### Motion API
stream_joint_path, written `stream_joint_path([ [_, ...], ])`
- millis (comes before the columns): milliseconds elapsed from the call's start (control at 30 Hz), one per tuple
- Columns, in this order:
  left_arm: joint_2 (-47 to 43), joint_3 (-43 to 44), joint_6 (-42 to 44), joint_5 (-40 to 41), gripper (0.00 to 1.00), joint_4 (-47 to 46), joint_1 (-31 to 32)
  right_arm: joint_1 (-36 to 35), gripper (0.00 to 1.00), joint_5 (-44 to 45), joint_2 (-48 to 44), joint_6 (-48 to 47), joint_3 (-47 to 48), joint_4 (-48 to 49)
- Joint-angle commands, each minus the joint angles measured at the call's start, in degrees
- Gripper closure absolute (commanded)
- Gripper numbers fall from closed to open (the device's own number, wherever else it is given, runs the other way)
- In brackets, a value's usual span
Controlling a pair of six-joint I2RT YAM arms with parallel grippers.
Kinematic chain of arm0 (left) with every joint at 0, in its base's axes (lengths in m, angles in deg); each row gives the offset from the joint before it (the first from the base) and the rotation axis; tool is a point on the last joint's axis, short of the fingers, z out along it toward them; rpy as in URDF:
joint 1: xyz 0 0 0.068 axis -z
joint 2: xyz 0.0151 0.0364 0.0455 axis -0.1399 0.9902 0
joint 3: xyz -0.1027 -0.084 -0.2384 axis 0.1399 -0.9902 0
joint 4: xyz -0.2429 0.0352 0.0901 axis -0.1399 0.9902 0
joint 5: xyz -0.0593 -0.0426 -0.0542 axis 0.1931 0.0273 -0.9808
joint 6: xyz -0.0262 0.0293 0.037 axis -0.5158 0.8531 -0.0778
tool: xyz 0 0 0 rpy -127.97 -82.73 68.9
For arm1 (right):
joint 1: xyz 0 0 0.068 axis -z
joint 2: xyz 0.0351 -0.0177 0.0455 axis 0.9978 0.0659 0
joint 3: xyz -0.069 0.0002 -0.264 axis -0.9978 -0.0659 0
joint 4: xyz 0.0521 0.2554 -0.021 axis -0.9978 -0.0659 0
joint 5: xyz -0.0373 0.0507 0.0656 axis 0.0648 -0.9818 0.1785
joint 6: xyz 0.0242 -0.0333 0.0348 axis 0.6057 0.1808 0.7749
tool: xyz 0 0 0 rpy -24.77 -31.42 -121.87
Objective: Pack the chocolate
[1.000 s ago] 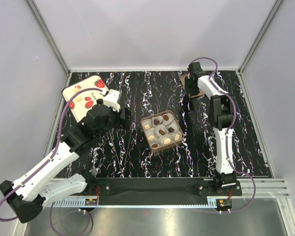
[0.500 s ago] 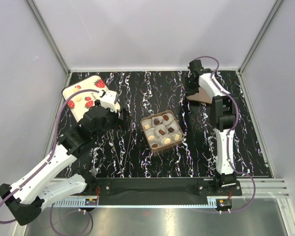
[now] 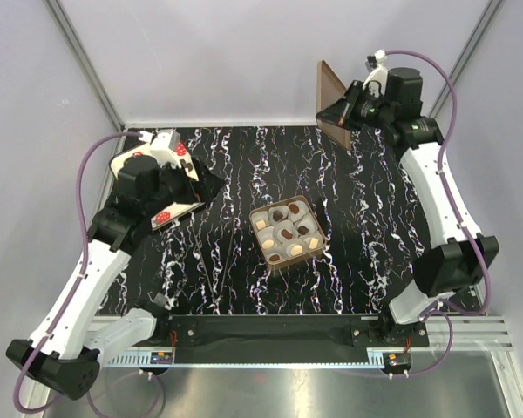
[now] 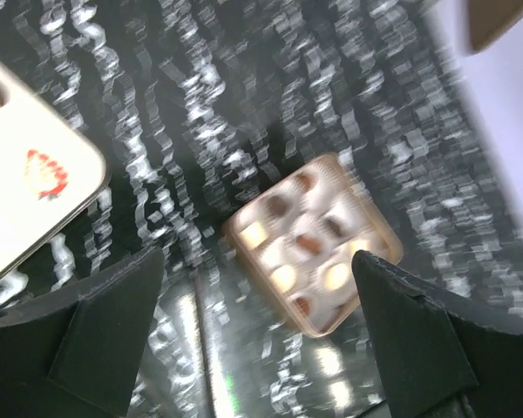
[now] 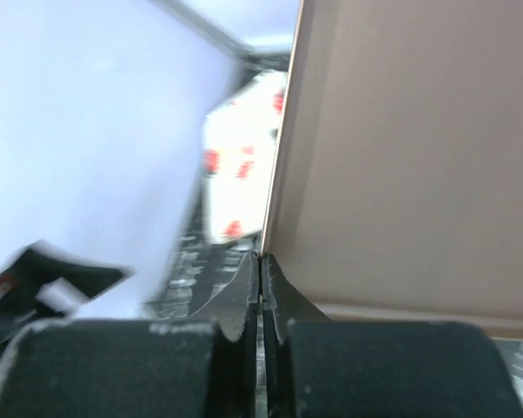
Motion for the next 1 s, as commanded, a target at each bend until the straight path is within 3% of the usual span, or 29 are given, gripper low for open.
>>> stream_joint_path([
  [0, 1.5, 2.7, -5.2, -20.8, 0.05, -7.0, -4.1, -0.4, 1.00, -12.2, -3.3, 11.1, -2.7, 11.9],
  [100, 2.7, 0.0, -9.9, -32.0, 0.05, -16.6, -9.1, -0.3, 1.00, -19.9, -5.8, 18.2, -4.1, 19.3],
  [200, 4.6, -3.7, -19.6, -44.1, 0.06, -33.3, -12.0, -0.3, 1.00, -23.1, -8.6, 24.6, -5.8, 26.3],
  [233, 6.5, -4.3, -24.2, -46.0, 0.06, -41.7, -12.7, -0.3, 1.00, -23.9, -9.6, 26.0, -6.0, 27.9],
  [300, 8.8, -3.9, -27.3, -49.4, 0.07, -48.3, -12.8, -0.4, 1.00, -26.9, -10.5, 32.3, -7.2, 36.3],
  [333, 11.2, -3.9, -31.3, -50.1, 0.07, -55.8, -12.7, -0.4, 1.00, -27.7, -11.1, 34.9, -7.7, 39.3],
  [500, 21.9, -1.5, -43.1, -51.3, 0.09, -75.9, -12.7, -0.4, 1.00, -30.3, -12.7, 49.6, -8.5, 57.2],
  [700, 37.5, 6.6, -63.0, -50.4, 0.09, -104.1, -11.7, -0.5, 1.00, -30.8, -13.9, 55.8, -6.3, 61.6],
  [800, 43.9, 13.1, -67.7, -49.1, 0.11, -109.7, -9.8, -0.5, 1.00, -30.6, -14.1, 59.6, -6.2, 65.0],
  [967, 48.5, 22.8, -62.6, -47.2, 0.11, -104.3, -5.0, -1.6, 1.00, -29.8, -13.3, 67.1, -6.4, 72.0],
])
